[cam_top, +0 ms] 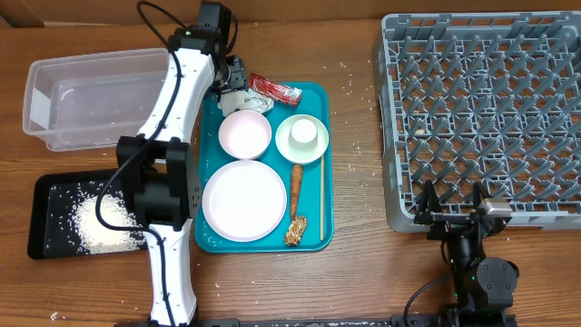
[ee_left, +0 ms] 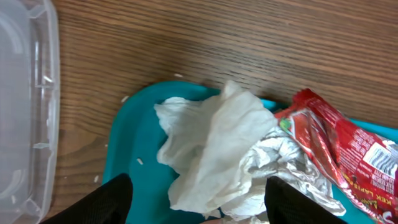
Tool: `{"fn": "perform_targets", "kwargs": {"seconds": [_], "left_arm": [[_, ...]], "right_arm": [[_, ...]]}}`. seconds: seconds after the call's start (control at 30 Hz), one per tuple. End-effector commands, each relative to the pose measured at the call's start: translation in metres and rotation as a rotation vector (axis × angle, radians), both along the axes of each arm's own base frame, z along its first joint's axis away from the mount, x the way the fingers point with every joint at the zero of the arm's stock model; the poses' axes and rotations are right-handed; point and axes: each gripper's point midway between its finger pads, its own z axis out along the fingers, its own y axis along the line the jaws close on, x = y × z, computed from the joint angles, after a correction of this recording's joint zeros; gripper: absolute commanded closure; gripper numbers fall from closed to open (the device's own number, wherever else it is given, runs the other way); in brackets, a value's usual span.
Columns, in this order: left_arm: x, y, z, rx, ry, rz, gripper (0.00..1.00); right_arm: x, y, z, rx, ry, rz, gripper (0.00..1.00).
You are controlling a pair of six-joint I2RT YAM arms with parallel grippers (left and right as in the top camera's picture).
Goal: Sort waste into correct bins and load items into the dishwasher
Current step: 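Move the left gripper to the crumpled tissue and grasp it, then carry the tissue with the left gripper and drop it into the clear bin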
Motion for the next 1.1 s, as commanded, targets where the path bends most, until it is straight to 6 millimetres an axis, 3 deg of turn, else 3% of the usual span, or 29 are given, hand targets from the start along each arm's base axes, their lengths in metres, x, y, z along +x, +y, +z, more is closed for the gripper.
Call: {"fn": "perform_targets", "kwargs": {"seconds": [0.0,0.23,0.4,0.57,0.77,0.87,0.9,1.07], "left_arm": [[-0.003,-0.010,-0.011,-0.003,0.026,-0.058,0.31],[-0.004,-0.015,-0.013,0.000,0.029,-0.068,0.32],[-0.006,-0.016,-0.028,0.003,0.059,-0.069,0.33],[-0.008,-0.015,-0.037,0.011,0.079,-0.068,0.45],[-0.004,-0.015,-0.017,0.006,0.047,-0.067,0.69],[-0.004,-0.015,0.003,0.002,0.025,-0.067,0.86],[-0.004,-0.015,0.011,0.001,0.014,-0.067,0.96],[-0.009,-0.013,0.055,-0.016,-0.020,-0.031,0.96]], "right_arm": [[0.000,0.002,-0.001,-0.004,-0.005,0.009,0.00],[0.000,0.002,-0.001,-0.004,-0.006,0.009,0.00],[0.000,0.002,-0.001,-0.004,-0.005,0.009,0.00],[0.000,0.002,-0.001,-0.004,-0.006,0.009,0.00],[0.000,0.002,-0.001,-0.004,-0.006,0.009,0.00],[0.000,0.002,-0.001,-0.004,-0.005,0.008,0.00],[0.000,0.002,-0.001,-0.004,-0.006,0.009,0.00],[0.000,0.002,-0.001,-0.004,-0.005,0.009,0.00]]}}
